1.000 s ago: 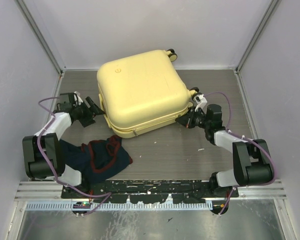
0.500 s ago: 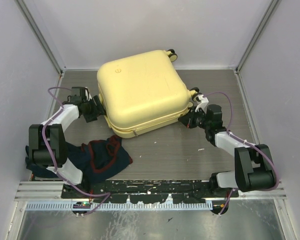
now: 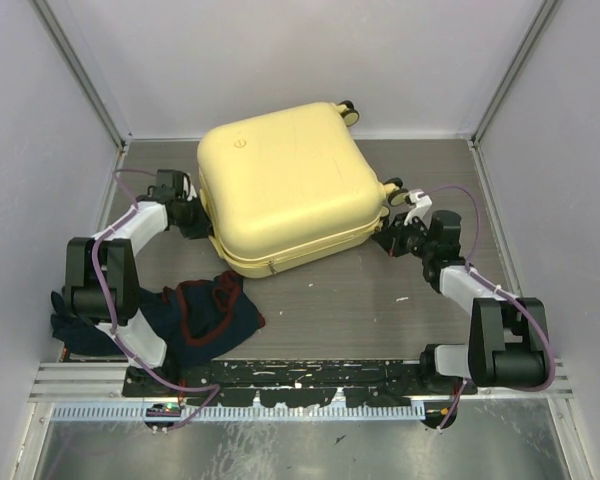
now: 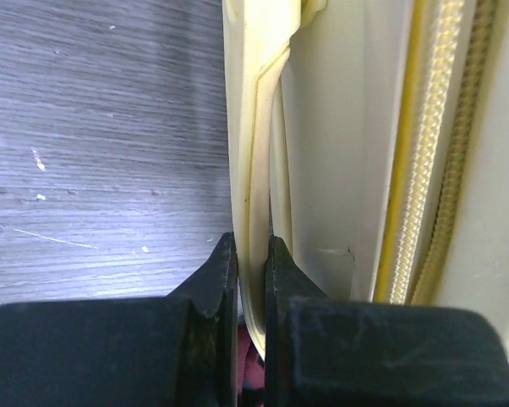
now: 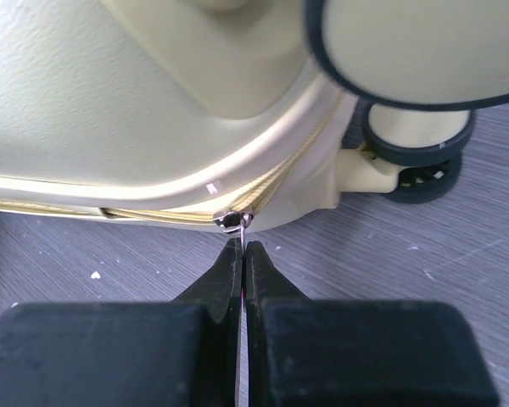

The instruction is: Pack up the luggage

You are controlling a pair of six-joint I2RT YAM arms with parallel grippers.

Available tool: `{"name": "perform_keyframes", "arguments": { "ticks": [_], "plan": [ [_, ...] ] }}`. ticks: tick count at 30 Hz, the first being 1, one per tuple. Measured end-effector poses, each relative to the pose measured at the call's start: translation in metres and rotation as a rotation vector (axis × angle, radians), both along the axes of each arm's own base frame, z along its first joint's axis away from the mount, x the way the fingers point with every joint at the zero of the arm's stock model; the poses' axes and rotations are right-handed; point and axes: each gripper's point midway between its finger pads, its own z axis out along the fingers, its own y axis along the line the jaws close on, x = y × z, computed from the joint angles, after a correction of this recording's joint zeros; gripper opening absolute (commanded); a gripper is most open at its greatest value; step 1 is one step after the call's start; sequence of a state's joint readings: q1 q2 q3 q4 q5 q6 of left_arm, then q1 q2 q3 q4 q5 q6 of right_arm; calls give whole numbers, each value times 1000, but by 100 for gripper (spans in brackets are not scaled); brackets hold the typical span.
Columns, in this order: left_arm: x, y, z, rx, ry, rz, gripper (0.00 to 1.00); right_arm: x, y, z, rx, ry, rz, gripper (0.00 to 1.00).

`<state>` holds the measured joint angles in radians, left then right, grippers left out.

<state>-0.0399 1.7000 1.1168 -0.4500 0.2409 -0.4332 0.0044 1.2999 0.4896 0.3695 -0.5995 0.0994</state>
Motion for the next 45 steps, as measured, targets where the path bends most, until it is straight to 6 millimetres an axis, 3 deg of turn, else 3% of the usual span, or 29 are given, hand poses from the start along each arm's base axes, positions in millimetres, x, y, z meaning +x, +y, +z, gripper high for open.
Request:
{"name": "perform_keyframes", "arguments": {
  "ticks": [6, 13, 17, 22, 31, 45],
  "plan": [
    [-6, -4, 1, -13, 26, -20, 0, -5, -20, 4, -5, -46, 38, 1],
    [-5, 9, -1, -23, 47, -68, 0, -53, -7, 9, -7, -113, 141, 1],
    [-4, 11, -1, -24, 67, -109, 0, -53, -13, 6, -27, -126, 154, 1],
    [-4, 11, -2, -23, 98, -140, 0, -28, -30, 6, 30, -100, 171, 1],
    [-1, 7, -2, -38, 106, -195, 0, 24, -40, 10, 144, -73, 263, 1],
    [27, 16, -3, -8, 66, -254, 0, 97, -19, 15, 147, -117, 403, 1]
  ]
}}
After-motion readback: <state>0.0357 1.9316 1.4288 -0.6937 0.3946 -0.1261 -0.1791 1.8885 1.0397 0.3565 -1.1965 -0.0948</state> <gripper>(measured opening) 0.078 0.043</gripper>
